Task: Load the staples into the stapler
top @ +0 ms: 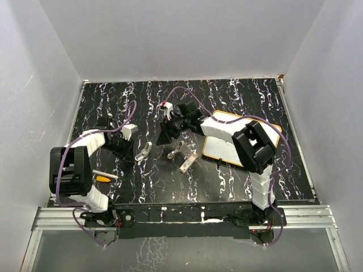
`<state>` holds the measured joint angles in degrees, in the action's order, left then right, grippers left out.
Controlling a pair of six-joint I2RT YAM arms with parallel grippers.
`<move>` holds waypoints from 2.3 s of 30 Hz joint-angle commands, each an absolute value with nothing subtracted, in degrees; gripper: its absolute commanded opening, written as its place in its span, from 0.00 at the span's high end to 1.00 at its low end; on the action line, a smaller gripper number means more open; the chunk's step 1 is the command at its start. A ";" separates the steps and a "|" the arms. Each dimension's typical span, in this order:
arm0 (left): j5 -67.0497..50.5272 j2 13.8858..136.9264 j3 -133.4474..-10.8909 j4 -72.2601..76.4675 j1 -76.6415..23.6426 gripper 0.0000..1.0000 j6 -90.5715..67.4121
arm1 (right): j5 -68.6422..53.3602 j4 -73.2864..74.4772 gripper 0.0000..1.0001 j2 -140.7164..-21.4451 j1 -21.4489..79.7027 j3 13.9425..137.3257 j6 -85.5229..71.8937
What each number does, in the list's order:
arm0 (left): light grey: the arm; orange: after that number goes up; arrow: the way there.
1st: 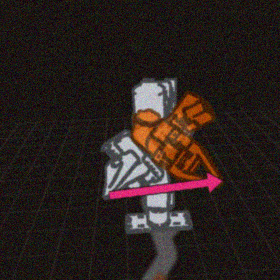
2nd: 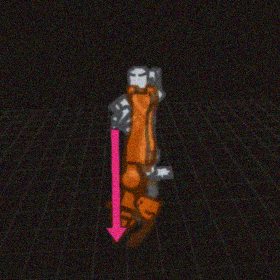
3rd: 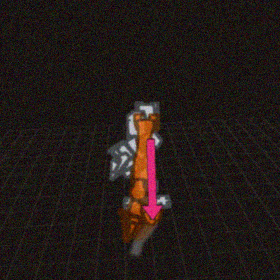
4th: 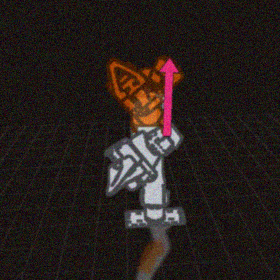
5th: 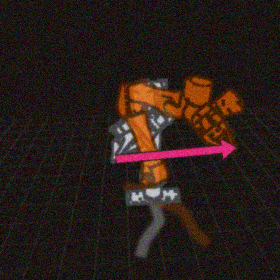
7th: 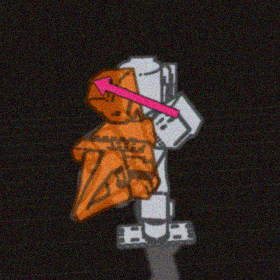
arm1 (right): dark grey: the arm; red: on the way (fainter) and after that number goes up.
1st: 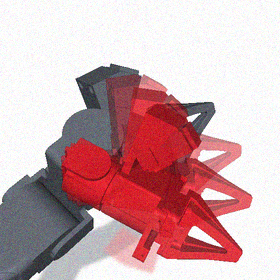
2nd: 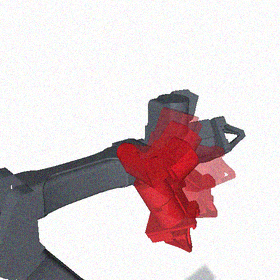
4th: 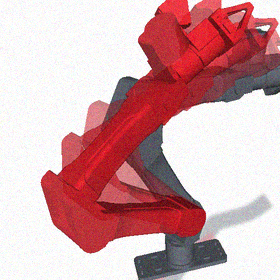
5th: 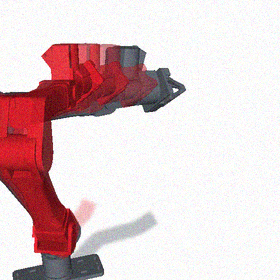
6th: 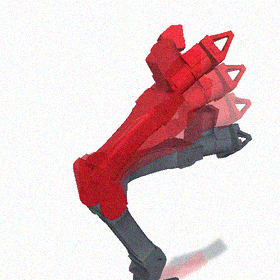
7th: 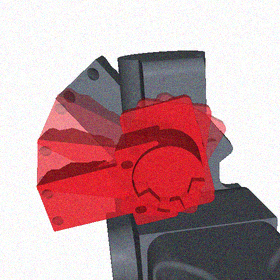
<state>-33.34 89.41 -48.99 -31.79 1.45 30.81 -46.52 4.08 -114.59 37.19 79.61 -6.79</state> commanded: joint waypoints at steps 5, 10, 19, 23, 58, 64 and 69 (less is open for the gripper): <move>-36.37 92.65 -51.24 -32.21 1.91 0.74 27.45 | -45.45 0.09 0.43 -120.43 39.84 88.04 -11.28; -36.49 92.87 -50.72 -30.73 1.89 0.75 25.93 | -44.91 0.70 0.45 -123.33 40.38 90.57 -11.93; -36.72 93.74 -50.87 -28.59 1.90 0.79 23.55 | -45.26 1.58 0.51 -124.90 41.33 92.72 -11.81; -37.48 94.22 -50.72 -27.84 1.93 0.80 22.96 | -45.50 1.67 0.54 -125.27 41.68 92.97 -11.84; -40.74 95.87 -50.49 -25.31 1.77 0.87 19.60 | -45.93 4.08 0.62 -127.83 44.81 97.17 -10.75; -41.13 95.86 -50.54 -25.40 1.85 0.87 19.52 | -45.45 4.30 0.63 -128.66 45.30 97.60 -10.50; -41.52 95.88 -50.36 -25.38 1.71 0.87 19.34 | -45.20 4.61 0.63 -129.47 45.70 98.10 -10.11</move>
